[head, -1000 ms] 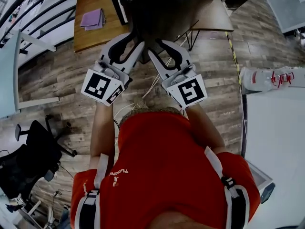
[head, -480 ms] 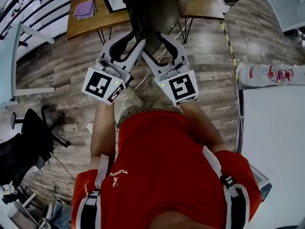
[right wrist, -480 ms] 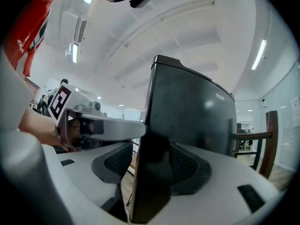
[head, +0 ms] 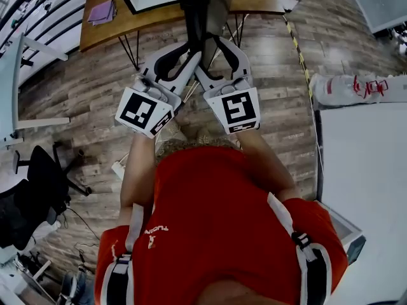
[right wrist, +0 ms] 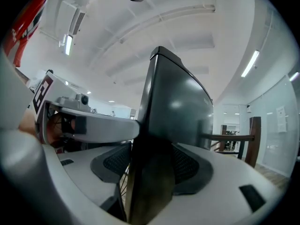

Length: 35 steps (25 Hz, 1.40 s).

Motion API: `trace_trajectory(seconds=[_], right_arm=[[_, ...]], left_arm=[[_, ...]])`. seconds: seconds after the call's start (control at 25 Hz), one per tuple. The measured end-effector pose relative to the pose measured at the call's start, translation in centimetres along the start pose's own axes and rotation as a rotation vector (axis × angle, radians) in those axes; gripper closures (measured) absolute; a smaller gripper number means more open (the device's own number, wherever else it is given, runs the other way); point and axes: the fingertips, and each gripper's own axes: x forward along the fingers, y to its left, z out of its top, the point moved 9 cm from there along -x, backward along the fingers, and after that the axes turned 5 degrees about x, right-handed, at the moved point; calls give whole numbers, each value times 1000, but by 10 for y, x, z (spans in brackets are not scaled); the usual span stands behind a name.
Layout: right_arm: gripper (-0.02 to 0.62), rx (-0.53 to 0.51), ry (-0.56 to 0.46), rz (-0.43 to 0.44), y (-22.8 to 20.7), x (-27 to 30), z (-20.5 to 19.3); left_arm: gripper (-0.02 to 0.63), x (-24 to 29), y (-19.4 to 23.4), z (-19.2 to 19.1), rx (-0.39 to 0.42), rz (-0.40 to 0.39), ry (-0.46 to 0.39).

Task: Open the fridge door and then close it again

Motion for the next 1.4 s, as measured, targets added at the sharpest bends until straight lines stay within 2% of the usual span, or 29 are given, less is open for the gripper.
trace_trajectory(seconds=[0.28,0.44,0.8,0.96,1.08,1.4], right_arm=[[334,-8,15,-63,-7,-17,4],[362,3,5,-99,-13,-32,2],[416,68,-38,-211,-39,-74,-7],[422,56,-39,-227,-52,-91,-9],[425,52,-51,-212,-61,-99,-10],[427,56,-56,-138,-94,-125,-16]], left_arm=[[541,11,-13,2,-19,-73,-17],[554,7,-13,1,-33,-90,-44],[592,-29,2,0,-55,-105,-48],[597,-36,-1,3,-54,-118,-49],[597,-38,0,3,-47,-92,-49],[597,-32,-17,2,-63,37,-56]])
